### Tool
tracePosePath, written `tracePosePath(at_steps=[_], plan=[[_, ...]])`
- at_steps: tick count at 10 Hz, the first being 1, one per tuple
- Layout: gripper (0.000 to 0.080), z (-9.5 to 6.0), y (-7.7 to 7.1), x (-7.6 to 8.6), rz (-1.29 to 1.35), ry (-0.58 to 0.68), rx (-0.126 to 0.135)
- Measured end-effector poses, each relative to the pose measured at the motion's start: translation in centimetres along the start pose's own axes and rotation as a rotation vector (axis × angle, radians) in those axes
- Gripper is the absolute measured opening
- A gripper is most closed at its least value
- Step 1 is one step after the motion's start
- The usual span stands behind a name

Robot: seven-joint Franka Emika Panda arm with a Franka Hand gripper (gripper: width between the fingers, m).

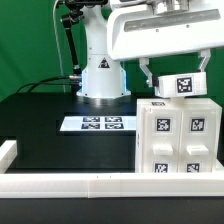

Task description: Assemble cabinet

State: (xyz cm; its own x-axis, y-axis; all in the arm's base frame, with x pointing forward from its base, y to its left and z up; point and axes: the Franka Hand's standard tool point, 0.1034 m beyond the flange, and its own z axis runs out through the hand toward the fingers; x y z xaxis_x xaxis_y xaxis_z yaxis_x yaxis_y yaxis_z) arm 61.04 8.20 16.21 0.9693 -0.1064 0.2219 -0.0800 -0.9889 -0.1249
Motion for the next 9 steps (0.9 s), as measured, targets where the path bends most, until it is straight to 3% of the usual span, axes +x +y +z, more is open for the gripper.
tracePosePath(at_steps=[4, 9], plan=[[0.0561, 0.00, -0.03, -0.01, 0.035, 0.000, 0.000], [0.0561, 0.03, -0.29, -0.28, 0.421, -0.002, 0.022]])
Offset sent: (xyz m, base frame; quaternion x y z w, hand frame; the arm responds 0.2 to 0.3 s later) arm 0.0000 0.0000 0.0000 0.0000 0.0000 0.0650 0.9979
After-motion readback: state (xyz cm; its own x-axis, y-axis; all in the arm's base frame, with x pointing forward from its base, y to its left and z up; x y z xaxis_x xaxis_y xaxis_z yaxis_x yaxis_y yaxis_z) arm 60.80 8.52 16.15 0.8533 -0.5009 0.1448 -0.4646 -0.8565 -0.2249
